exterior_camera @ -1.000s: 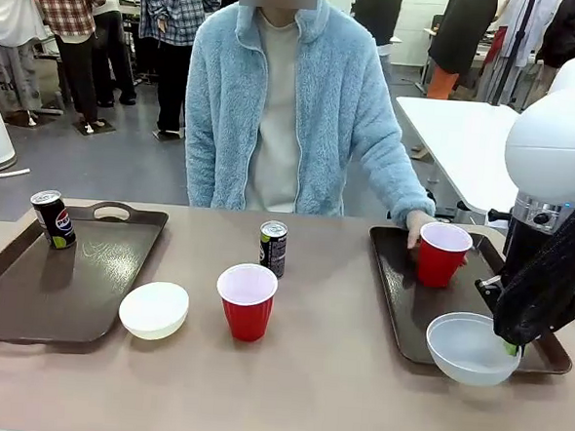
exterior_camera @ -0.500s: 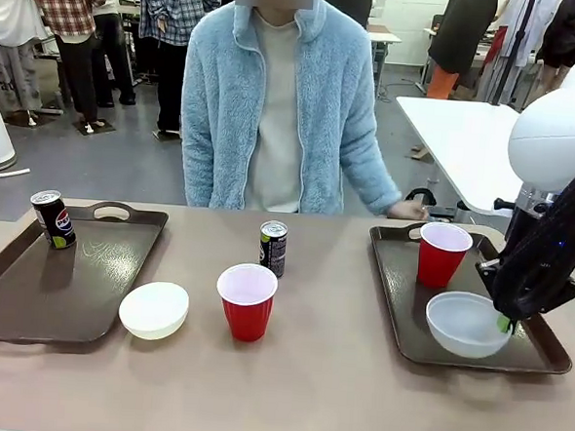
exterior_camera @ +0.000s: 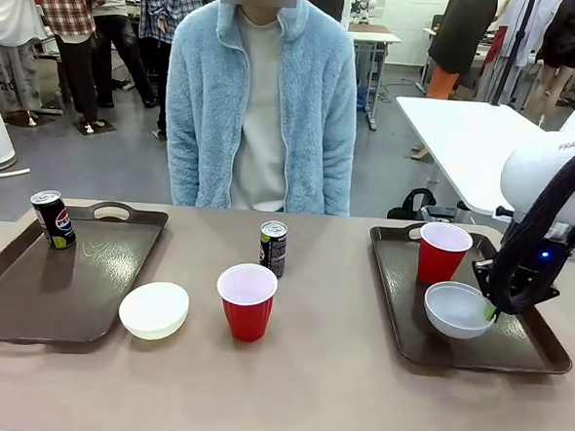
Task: Prepare tableware on both trays.
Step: Pick up a Picnic Bowl from the table and place it on a Handle tray.
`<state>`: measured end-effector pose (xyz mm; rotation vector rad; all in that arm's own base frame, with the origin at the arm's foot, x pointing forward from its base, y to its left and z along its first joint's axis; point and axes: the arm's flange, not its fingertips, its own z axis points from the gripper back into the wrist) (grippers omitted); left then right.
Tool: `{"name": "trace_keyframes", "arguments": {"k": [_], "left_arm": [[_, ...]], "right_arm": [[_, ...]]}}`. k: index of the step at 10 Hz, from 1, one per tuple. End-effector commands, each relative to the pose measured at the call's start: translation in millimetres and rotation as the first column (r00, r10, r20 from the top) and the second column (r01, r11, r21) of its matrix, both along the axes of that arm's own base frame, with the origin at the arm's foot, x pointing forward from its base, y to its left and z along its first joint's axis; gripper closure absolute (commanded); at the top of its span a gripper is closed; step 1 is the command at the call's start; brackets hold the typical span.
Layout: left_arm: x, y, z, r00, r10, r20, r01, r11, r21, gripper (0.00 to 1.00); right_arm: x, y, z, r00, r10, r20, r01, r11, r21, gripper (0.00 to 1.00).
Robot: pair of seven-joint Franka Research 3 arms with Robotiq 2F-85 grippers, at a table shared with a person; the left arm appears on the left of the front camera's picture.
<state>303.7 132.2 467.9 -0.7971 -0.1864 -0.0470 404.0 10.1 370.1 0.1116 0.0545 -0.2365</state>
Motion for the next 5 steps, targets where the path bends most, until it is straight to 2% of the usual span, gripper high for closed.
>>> {"name": "trace_keyframes", "arguments": {"k": [1, 3, 4, 5], "left_arm": [[-1, 1, 0, 1.000, -0.003, 0.006, 0.003, 1.000, -0.008, 0.00], [-1, 1, 0, 1.000, -0.003, 0.006, 0.003, 1.000, -0.008, 0.00], [-1, 1, 0, 1.000, -0.003, 0.006, 0.003, 1.000, -0.008, 0.00], [-1, 1, 0, 1.000, -0.003, 0.006, 0.003, 1.000, -0.008, 0.00]], "right_arm": [[10, -1, -15, 0.999, 0.003, 0.040, -0.005, 0.998, 0.056, 1.00], [18, 0, -26, 1.000, -0.008, 0.011, 0.008, 0.999, 0.032, 1.00], [16, 2, -25, 1.000, 0.001, 0.004, -0.001, 0.999, 0.037, 0.50], [14, 4, -21, 1.000, 0.003, 0.010, -0.003, 0.999, 0.033, 0.36]]}}
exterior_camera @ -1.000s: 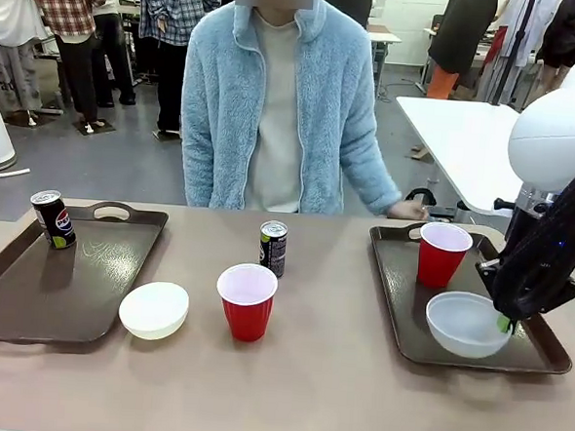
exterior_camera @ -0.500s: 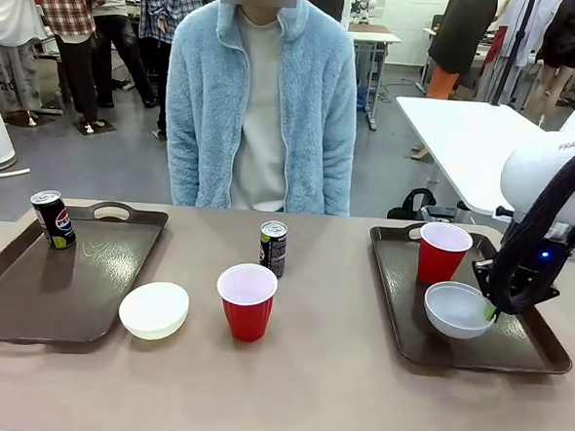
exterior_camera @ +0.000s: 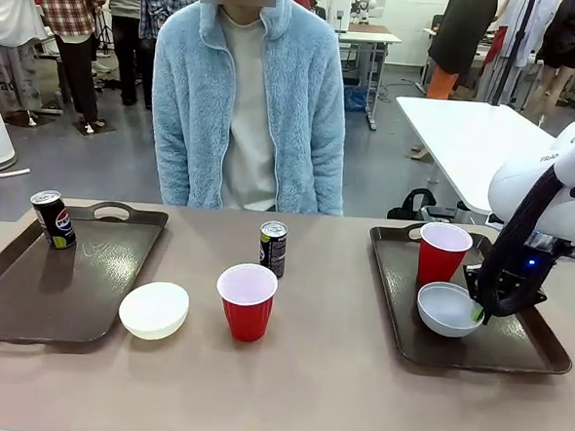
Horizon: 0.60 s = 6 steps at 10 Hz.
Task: Prepare tableware on both trays.
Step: Pick up a Picnic Bowl from the table and place it on a Handle tray.
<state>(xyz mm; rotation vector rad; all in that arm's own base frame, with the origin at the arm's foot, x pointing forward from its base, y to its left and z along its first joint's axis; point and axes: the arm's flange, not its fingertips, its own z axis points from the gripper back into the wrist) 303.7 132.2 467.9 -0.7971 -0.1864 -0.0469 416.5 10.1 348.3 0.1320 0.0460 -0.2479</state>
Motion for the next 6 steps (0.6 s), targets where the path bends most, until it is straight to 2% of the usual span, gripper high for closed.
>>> {"name": "trace_keyframes", "arguments": {"k": [1, 3, 4, 5, 6], "left_arm": [[-1, 1, 0, 1.000, -0.003, 0.006, 0.003, 1.000, -0.008, 0.00], [-1, 1, 0, 1.000, -0.003, 0.006, 0.003, 1.000, -0.008, 0.00], [-1, 1, 0, 1.000, -0.003, 0.006, 0.003, 1.000, -0.008, 0.00], [-1, 1, 0, 1.000, -0.003, 0.006, 0.003, 1.000, -0.008, 0.00], [-1, 1, 0, 1.000, -0.003, 0.006, 0.003, 1.000, -0.008, 0.00]], "right_arm": [[-4, 6, 10, 1.000, 0.017, 0.007, -0.017, 1.000, 0.012, 0.00], [-21, 15, 43, 0.999, 0.035, 0.016, -0.035, 0.999, -0.012, 0.00], [-26, 19, 60, 0.999, 0.051, 0.015, -0.051, 0.998, -0.029, 0.12], [-30, 24, 74, 0.997, 0.082, 0.011, -0.081, 0.996, -0.046, 0.02], [-33, 28, 85, 0.997, 0.082, 0.003, -0.082, 0.993, -0.084, 0.00]]}}
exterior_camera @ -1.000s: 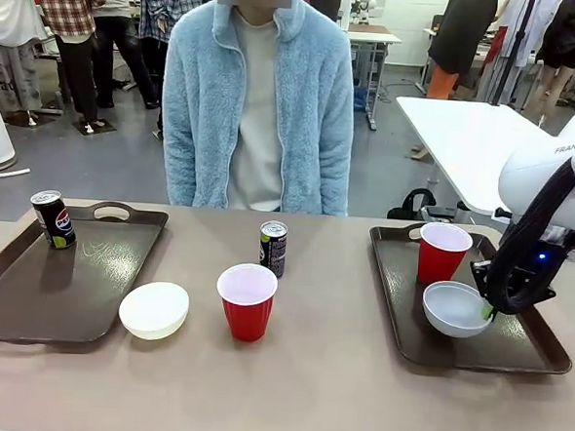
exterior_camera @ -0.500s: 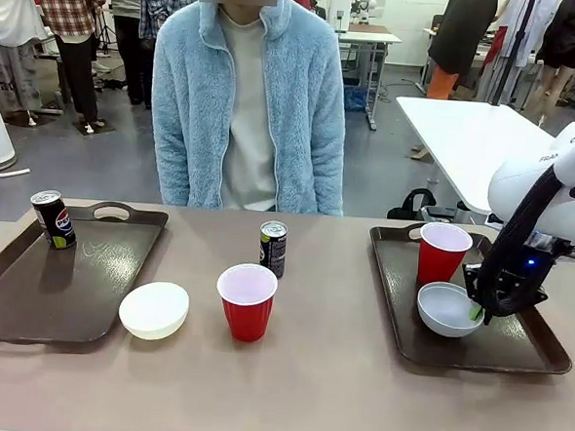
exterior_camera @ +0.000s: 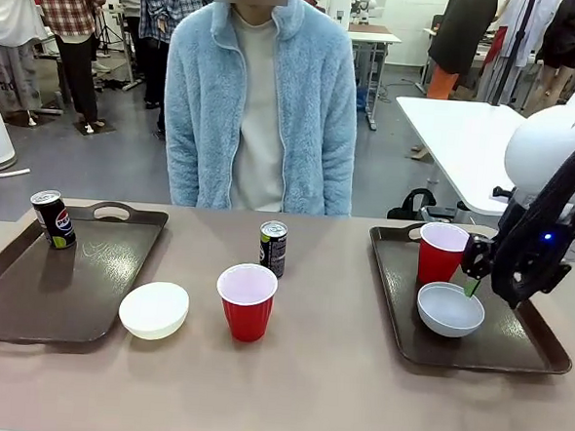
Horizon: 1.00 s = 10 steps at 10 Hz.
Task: Prepare tableware on both trays.
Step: Pick up a Picnic Bowl from the table and place it on a Handle tray.
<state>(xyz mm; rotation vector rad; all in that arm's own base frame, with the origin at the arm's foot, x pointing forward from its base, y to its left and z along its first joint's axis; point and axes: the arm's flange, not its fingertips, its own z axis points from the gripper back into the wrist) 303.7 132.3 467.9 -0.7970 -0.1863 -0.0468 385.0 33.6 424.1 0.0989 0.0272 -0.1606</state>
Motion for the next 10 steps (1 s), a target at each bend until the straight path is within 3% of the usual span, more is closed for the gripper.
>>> {"name": "trace_keyframes", "arguments": {"k": [1, 4, 5, 10], "left_arm": [[-1, 1, 0, 1.000, -0.003, 0.006, 0.003, 1.000, -0.008, 0.00], [-1, 1, 0, 1.000, -0.003, 0.006, 0.003, 1.000, -0.008, 0.00], [-1, 1, 0, 1.000, -0.003, 0.006, 0.003, 1.000, -0.008, 0.00], [-1, 1, 0, 1.000, -0.003, 0.006, 0.003, 1.000, -0.008, 0.00]], "right_arm": [[-7, 8, 23, 1.000, -0.005, -0.015, 0.003, 0.996, -0.088, 0.00], [-11, 17, 42, 0.999, 0.000, -0.051, -0.007, 0.990, -0.138, 0.00], [-13, 13, 35, 1.000, 0.008, -0.011, -0.009, 0.996, -0.089, 0.00], [-13, 13, 35, 1.000, 0.008, -0.011, -0.009, 0.996, -0.089, 0.00]]}}
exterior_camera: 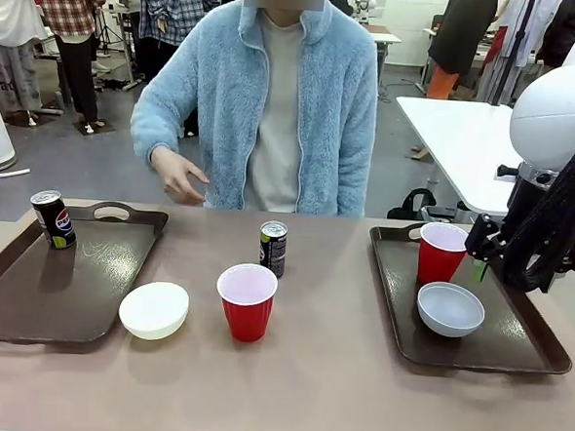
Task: Prepare tableware on both trays.
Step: Pick up a Picnic Bowl from the table and place it on a Handle tray.
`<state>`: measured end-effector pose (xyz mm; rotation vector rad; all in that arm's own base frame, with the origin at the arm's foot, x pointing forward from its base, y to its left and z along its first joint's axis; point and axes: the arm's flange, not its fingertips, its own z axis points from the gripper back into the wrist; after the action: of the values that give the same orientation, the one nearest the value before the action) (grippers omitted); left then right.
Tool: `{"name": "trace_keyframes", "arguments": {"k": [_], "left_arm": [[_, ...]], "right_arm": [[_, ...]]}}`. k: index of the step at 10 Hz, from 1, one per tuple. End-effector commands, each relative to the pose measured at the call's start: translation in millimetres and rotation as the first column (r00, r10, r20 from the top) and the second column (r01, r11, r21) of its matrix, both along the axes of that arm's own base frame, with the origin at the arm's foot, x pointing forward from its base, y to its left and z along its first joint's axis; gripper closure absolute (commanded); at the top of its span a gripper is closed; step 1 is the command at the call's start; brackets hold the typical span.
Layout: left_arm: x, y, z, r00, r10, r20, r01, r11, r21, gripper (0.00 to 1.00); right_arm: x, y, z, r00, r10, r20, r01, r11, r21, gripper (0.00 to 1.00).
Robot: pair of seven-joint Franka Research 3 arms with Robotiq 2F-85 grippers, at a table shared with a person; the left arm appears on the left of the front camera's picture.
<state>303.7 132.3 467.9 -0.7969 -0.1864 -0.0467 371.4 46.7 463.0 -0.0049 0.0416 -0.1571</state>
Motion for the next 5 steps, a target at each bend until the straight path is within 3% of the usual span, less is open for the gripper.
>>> {"name": "trace_keyframes", "arguments": {"k": [1, 5], "left_arm": [[-1.1, 1.4, 0.3, 1.000, -0.003, 0.006, 0.003, 1.000, -0.008, 0.00], [0.0, 0.0, 0.0, 1.000, 0.000, 0.000, 0.000, 1.000, 0.000, 0.00]], "right_arm": [[0.9, -0.3, -3.8, 1.000, 0.003, 0.012, -0.003, 1.000, 0.013, 0.00], [0.0, 0.0, 0.0, 1.000, 0.000, 0.000, 0.000, 1.000, 0.000, 0.00]]}}
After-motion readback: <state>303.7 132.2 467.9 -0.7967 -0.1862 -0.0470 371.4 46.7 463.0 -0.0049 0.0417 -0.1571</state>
